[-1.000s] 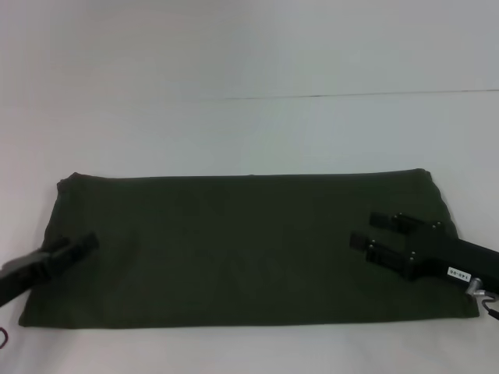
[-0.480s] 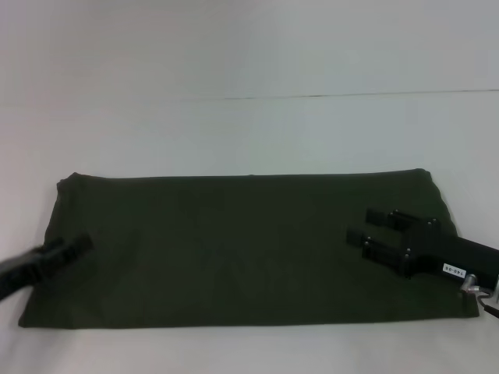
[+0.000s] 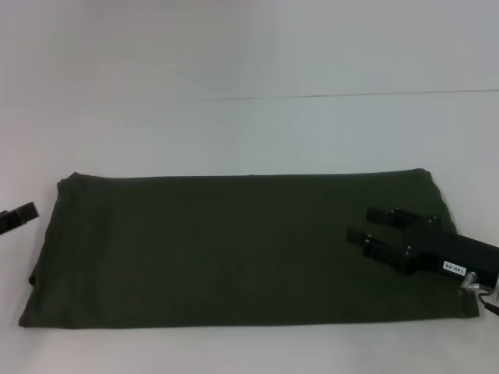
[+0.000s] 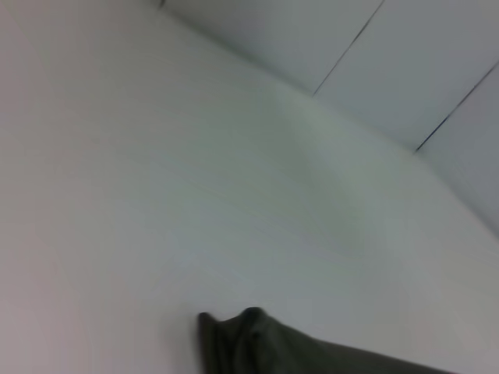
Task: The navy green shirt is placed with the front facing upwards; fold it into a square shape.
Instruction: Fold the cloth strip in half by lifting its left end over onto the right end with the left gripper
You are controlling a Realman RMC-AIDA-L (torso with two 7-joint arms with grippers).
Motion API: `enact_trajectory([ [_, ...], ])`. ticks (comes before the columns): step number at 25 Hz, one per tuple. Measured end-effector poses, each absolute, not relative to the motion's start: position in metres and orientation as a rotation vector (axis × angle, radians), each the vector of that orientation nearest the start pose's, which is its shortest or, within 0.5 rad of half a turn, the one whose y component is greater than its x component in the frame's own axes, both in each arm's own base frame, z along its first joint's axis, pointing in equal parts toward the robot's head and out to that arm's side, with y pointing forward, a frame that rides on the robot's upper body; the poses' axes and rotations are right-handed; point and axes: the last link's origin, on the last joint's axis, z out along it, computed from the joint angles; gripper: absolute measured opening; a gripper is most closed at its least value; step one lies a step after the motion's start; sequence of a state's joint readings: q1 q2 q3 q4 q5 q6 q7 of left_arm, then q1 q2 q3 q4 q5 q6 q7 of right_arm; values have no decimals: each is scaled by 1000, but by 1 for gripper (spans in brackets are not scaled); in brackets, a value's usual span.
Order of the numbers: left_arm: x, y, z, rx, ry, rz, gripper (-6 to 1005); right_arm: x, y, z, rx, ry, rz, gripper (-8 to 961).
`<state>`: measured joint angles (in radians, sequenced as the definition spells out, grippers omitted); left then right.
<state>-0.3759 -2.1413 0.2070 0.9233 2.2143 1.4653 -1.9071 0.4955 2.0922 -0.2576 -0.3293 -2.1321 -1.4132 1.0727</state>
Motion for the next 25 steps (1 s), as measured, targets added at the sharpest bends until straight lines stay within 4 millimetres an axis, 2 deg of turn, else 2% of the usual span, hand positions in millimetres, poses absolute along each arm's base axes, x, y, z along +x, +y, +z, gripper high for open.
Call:
enact_trajectory([
  [4, -349, 305, 99, -1965, -1522, -504, 693, 315, 305, -32, -2405, 793, 777, 646],
  [9, -334, 319, 98, -2036, -1563, -344, 696, 314, 308, -33, -2404, 785, 767, 646],
  [16, -320, 337, 101, -2018, -1645, -272, 700, 312, 308, -36, -2431, 778, 757, 646],
  [25, -317, 345, 103, -1964, -1703, -244, 695, 309, 310, -37, -2447, 770, 760, 646],
])
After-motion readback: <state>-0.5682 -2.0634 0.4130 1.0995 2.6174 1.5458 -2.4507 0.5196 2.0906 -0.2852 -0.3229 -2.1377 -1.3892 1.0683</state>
